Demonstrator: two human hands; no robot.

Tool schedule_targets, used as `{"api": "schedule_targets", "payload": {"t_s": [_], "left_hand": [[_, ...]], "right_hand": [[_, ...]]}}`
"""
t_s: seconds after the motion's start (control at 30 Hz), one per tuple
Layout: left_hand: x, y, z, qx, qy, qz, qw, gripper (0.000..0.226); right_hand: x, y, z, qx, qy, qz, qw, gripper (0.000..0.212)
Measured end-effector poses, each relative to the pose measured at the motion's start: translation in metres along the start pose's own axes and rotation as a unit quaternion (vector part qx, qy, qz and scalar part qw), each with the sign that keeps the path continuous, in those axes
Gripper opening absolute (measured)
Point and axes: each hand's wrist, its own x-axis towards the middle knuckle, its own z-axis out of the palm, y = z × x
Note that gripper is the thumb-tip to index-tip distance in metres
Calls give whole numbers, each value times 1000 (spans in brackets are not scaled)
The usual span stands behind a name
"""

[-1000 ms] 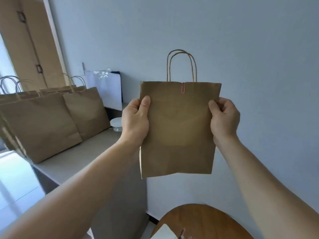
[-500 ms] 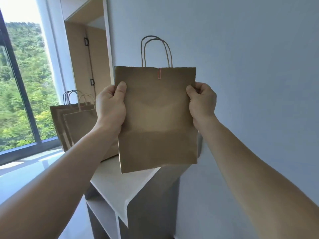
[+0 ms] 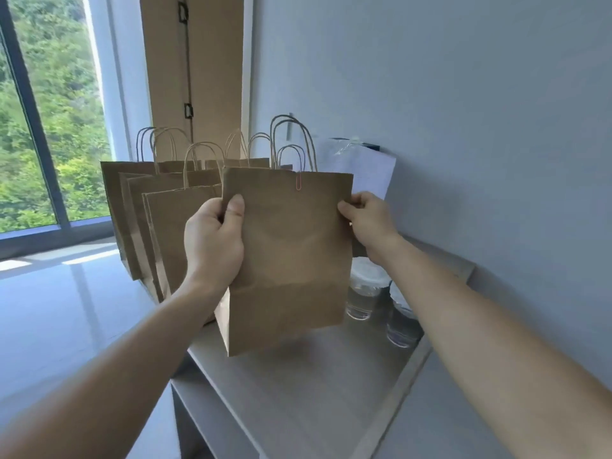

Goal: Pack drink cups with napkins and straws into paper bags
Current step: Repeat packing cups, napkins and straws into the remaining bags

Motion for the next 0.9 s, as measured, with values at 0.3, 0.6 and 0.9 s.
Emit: {"api": "schedule_targets", "payload": {"t_s": [0.3,0.6,0.9], "left_hand": [[-4,-86,34,11,-14,63,998,36],[14,-121,99,-32,-39,159,986,24],[33,-137,154,-30,-66,175,982,19]], "right_hand": [[61,59,56,-70,6,61,996,16],[117,66,53,-157,43,62,985,18],[154,60,28,-165,122,42,978,18]]}}
